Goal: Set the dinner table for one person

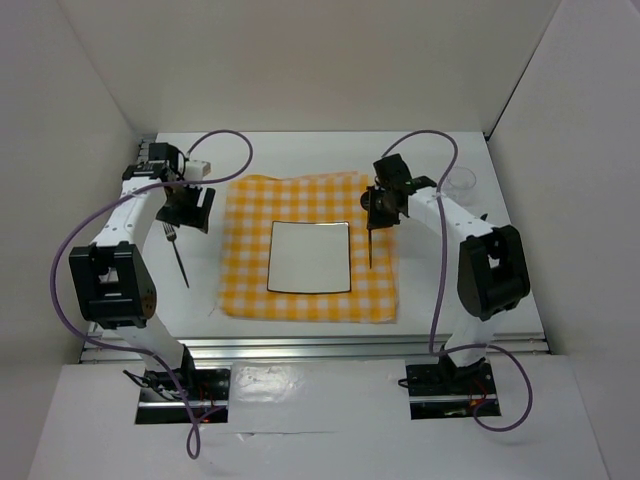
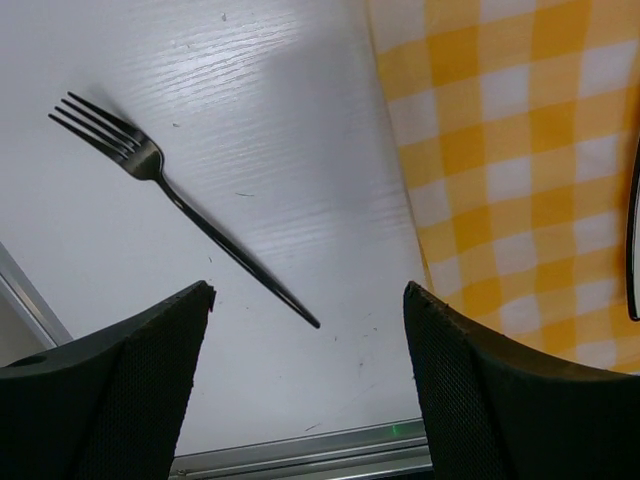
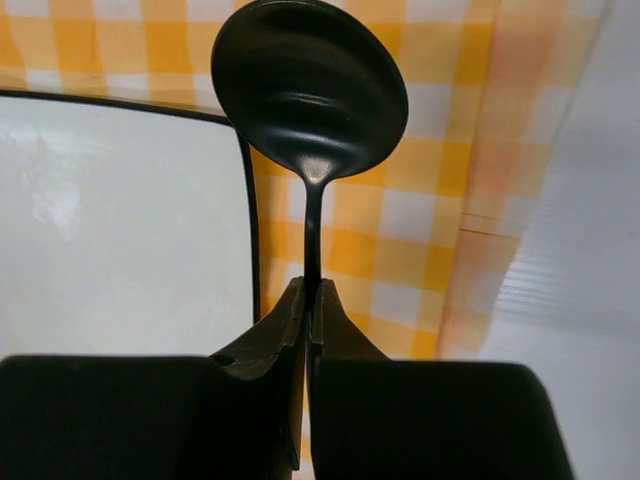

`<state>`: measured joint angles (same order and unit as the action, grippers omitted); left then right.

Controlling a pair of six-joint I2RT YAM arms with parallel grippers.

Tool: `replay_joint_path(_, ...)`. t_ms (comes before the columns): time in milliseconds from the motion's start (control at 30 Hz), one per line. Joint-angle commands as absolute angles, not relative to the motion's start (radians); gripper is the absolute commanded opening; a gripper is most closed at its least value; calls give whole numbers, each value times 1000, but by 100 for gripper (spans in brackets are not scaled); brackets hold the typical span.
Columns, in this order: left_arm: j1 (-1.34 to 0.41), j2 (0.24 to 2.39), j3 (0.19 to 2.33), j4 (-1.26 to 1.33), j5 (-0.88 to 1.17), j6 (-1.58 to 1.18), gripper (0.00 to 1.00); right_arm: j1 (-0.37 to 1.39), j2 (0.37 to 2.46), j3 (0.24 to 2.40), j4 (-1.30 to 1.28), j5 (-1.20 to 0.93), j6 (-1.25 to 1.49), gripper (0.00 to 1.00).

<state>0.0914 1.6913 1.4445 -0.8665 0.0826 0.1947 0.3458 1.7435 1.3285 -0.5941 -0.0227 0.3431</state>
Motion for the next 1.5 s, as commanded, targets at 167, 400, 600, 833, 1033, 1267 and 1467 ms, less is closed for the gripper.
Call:
replay_joint_path(167,135,1638,1425,-877,103,195,84,399,1839,1310,-506,-84,403,0)
replay_joint_path(400,144,1638,1416,-877,103,195,84,408,1897,1301,-476,-63,449,0)
replay_joint_path(600,153,1638,1416,-877,103,204,84,408,1919,1299,-509,-21,469,0)
replay_joint_path(833,172,1647,1405,-877,112,204,84,408,1899,1289,-545,-32,469,0)
replay_joint_path(1033,181,1667,1396,-877,112,204,84,408,1899,1279,-555,-41,469,30)
replay_joint_path(1267,210,1718,1396,-868,92,213,84,408,1838,1321,-600,17,488,60)
replay_joint_path(1467,210,1824,1428,-868,92,233,78,408,1749,1342,-620,66,497,61)
